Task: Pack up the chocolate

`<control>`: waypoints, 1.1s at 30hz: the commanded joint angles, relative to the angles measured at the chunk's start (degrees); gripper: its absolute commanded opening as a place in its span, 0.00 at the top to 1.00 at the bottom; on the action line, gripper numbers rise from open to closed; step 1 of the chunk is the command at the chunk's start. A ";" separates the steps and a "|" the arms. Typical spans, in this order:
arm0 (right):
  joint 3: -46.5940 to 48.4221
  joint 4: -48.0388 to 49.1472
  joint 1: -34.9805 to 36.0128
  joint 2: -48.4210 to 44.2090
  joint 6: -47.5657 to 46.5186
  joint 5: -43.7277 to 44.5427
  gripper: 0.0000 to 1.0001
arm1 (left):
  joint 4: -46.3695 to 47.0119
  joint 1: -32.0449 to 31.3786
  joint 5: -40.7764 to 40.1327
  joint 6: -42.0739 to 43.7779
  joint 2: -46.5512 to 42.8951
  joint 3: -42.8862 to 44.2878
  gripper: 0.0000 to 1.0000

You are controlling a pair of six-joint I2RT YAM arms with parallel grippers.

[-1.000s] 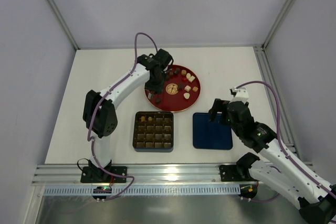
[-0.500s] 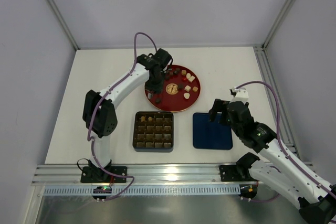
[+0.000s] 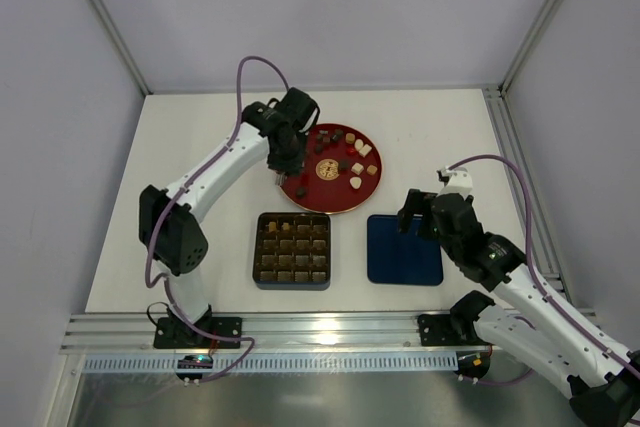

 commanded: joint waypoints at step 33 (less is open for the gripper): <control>0.97 2.68 0.24 1.58 0.98 0.54 0.00 | -6.42 -9.78 4.11 -5.54 -25.70 -16.53 0.73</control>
